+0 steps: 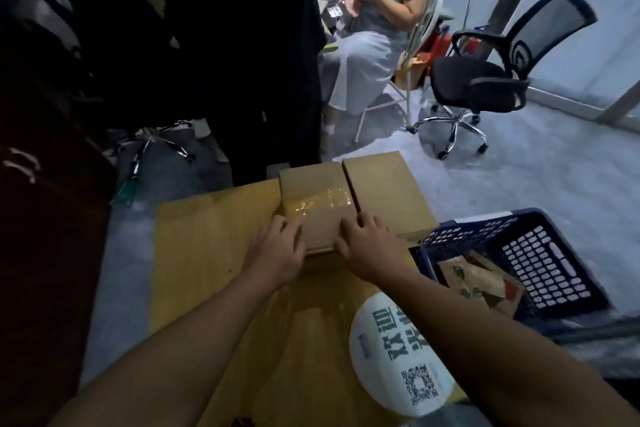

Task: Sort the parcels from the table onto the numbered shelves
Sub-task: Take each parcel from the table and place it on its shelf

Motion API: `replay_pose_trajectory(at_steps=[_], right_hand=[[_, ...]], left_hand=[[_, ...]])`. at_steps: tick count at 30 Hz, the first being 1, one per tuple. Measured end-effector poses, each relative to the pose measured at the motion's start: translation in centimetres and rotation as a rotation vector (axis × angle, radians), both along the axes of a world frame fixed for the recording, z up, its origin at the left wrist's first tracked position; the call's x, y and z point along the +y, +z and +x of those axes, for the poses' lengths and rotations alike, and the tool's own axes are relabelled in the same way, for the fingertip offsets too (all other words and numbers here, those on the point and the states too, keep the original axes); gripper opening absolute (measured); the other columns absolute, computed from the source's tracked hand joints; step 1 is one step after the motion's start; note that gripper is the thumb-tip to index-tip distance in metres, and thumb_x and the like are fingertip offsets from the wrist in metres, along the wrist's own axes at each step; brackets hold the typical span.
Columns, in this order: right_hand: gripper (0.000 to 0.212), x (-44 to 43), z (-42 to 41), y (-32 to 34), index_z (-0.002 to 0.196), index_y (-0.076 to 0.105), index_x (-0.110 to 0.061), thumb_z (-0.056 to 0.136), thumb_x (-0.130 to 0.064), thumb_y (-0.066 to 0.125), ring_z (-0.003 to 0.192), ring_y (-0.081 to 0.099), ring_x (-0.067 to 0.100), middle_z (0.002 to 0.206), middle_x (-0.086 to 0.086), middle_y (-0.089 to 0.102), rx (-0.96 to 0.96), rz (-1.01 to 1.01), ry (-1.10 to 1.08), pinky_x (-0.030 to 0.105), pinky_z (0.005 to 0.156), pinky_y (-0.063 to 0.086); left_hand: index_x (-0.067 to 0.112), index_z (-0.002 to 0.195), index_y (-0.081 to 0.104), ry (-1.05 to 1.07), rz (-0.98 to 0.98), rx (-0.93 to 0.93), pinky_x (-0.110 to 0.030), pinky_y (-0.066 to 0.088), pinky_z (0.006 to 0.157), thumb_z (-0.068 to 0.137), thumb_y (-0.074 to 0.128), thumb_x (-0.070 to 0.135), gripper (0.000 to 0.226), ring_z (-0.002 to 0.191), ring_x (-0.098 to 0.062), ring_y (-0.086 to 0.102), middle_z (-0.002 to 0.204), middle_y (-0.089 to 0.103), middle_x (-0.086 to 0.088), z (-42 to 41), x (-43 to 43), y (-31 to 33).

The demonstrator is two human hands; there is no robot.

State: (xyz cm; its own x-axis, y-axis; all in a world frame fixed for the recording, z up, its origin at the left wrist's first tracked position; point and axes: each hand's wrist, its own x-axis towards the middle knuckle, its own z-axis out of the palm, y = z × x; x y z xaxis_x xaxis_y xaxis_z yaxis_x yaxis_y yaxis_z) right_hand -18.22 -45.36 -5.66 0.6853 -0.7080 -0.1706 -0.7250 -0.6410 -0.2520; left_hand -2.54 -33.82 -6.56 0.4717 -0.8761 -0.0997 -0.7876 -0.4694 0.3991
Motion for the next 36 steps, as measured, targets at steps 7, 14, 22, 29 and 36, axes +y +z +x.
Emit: replay_pose_trajectory(at_steps=[7,14,22,29,36], right_hand=[[0.043,1.5,1.5,-1.6,0.136,0.05,-0.026,0.1,-0.049,0.045,0.14,0.03,0.032,0.14,0.01,0.047,-0.142,0.014,-0.065,0.047,0.115,0.028],[0.042,3.4,1.8,-2.1,0.136,0.052,-0.027,0.097,-0.043,0.057,0.123,0.044,0.02,0.133,0.0,0.043,-0.356,0.286,-0.112,0.039,0.103,0.047],[0.043,4.8,1.6,-3.4,0.137,0.049,-0.037,0.096,-0.04,0.062,0.116,0.053,0.02,0.129,0.0,0.043,-0.503,0.617,-0.287,0.042,0.097,0.055],[0.042,4.5,-0.9,-5.4,0.141,0.052,-0.036,0.1,-0.046,0.052,0.126,0.051,0.027,0.139,0.007,0.046,-0.411,0.722,-0.311,0.049,0.104,0.048],[0.035,4.9,-1.2,-2.3,0.136,0.047,-0.04,0.101,-0.042,0.051,0.113,0.059,0.012,0.12,-0.013,0.059,-0.802,0.892,-0.393,0.044,0.093,0.057]], left_hand=[[0.032,0.144,0.036,0.268,-0.075,0.191,-0.031,0.042,0.087,0.098,0.046,0.042,0.048,0.114,-0.019,0.044,0.133,0.037,-0.001,-0.1,0.5,-2.1],[0.03,0.142,0.042,0.317,-0.198,0.278,-0.024,0.039,0.082,0.097,0.053,0.038,0.048,0.106,-0.009,0.047,0.13,0.049,0.003,1.0,4.7,-3.1],[0.031,0.134,0.051,0.302,-0.485,0.351,-0.009,0.039,0.086,0.091,0.05,0.039,0.043,0.111,0.01,0.048,0.122,0.052,0.015,0.0,8.2,-0.7],[0.029,0.137,0.05,0.246,-0.442,0.285,-0.03,0.043,0.097,0.092,0.049,0.039,0.046,0.12,-0.008,0.044,0.126,0.043,0.014,0.0,7.8,-0.3],[0.032,0.145,0.038,0.283,-0.339,0.437,-0.034,0.048,0.095,0.095,0.056,0.039,0.053,0.117,-0.011,0.049,0.134,0.047,0.007,-2.1,7.2,-1.1]])
